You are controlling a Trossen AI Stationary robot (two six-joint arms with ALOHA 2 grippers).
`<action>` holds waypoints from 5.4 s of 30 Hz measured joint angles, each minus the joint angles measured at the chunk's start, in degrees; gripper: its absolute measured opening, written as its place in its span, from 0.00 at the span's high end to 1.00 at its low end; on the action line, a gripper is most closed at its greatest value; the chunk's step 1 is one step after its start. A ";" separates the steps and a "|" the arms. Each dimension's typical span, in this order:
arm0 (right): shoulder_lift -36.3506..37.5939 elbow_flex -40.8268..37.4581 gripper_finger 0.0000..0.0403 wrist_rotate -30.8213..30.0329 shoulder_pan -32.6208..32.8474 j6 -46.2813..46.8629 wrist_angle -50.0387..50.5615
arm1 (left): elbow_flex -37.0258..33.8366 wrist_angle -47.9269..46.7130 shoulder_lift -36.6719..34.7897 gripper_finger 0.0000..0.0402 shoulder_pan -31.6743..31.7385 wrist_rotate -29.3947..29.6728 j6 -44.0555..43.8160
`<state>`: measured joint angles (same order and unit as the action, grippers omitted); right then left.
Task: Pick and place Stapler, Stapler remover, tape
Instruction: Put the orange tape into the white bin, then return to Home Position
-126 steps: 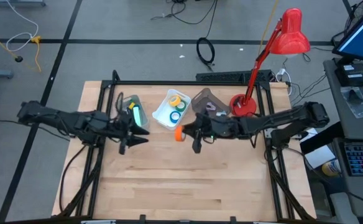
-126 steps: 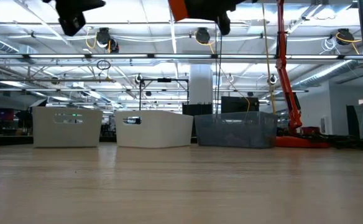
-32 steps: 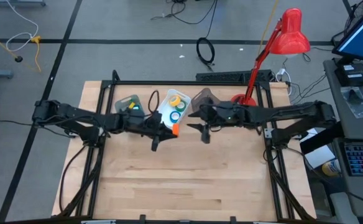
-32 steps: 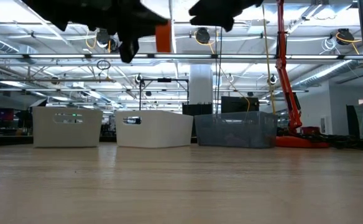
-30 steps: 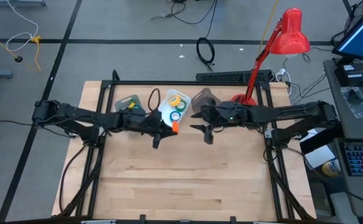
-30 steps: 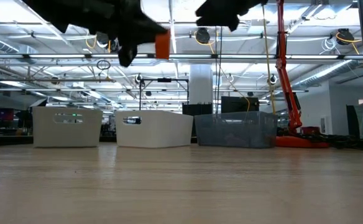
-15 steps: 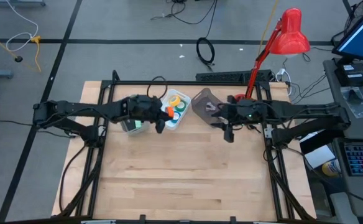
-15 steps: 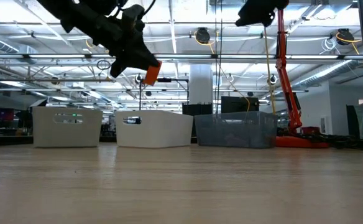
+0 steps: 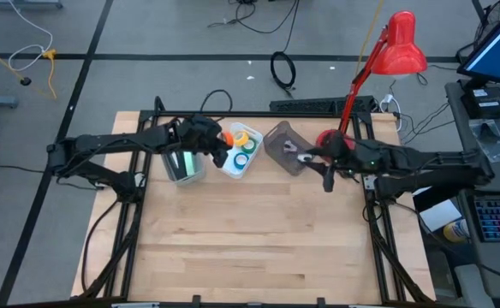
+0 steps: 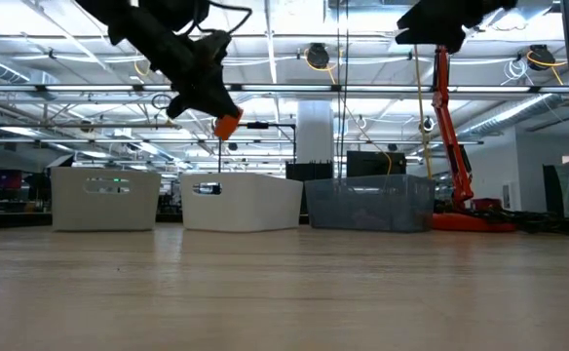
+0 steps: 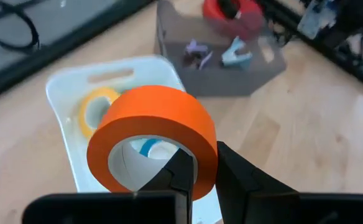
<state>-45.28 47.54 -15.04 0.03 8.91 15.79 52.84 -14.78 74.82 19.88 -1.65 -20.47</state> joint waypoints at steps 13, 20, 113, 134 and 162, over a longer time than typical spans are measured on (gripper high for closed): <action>9.96 -11.58 0.57 -0.16 0.00 2.51 -11.23 | 8.06 -6.18 14.73 0.89 2.74 -3.34 1.46; 12.27 -11.78 0.58 0.06 0.00 2.44 -10.66 | 19.91 -22.11 25.03 0.90 4.47 -3.34 5.84; 13.40 -11.71 0.57 0.12 0.03 2.58 -10.77 | 26.45 -26.90 1.35 0.54 -3.23 -5.87 12.58; 15.67 -11.72 0.58 1.68 0.07 5.20 -5.56 | -16.08 1.36 -35.52 0.54 -7.40 -5.00 0.61; 32.14 -23.13 0.58 -1.30 0.07 7.73 -3.59 | -33.38 -9.22 -72.43 0.54 -21.51 9.80 -1.30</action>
<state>-13.14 24.41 -16.34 0.10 16.65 12.20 19.46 -24.00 2.39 -1.63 8.15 -21.77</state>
